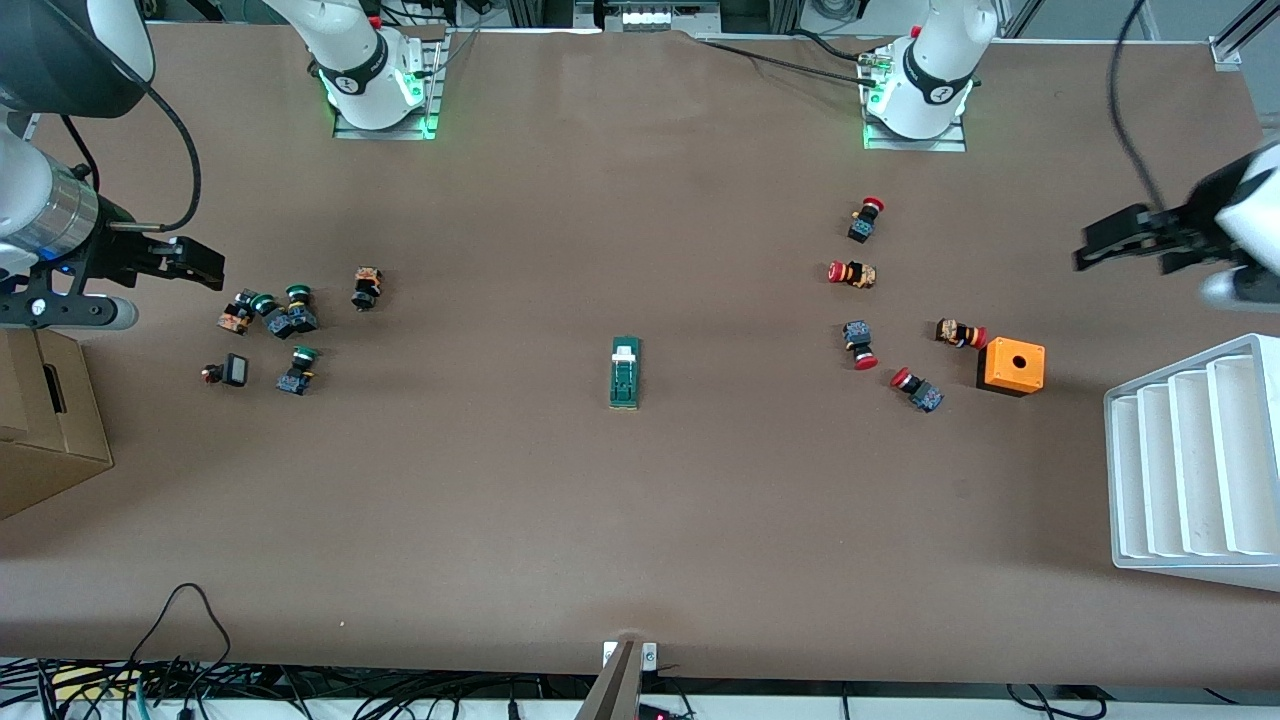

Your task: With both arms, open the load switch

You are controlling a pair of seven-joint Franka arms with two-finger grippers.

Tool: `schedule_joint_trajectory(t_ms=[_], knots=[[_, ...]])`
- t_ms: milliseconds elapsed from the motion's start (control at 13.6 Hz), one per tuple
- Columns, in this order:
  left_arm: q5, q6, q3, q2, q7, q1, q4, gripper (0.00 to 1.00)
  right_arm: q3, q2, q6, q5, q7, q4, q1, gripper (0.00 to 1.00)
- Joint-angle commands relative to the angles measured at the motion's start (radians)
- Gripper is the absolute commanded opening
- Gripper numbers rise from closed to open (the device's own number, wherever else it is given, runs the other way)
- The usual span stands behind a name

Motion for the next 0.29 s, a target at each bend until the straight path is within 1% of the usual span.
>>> schedule_joint_trajectory(t_ms=[0, 74, 221], knots=[[0.002, 0.085, -0.001, -0.084, 0.0, 0.005, -0.127, 1.0, 0.003, 0.011, -0.017, -0.021, -0.007, 0.025, 0.003, 0.99], [0.014, 0.099, -0.001, -0.089, 0.001, 0.005, -0.13, 1.0, 0.003, 0.011, -0.017, -0.021, -0.006, 0.025, 0.003, 0.99], [0.12, 0.134, -0.002, -0.095, 0.056, -0.005, -0.126, 1.0, 0.003, 0.015, -0.018, -0.021, -0.009, 0.025, 0.003, 0.99]])
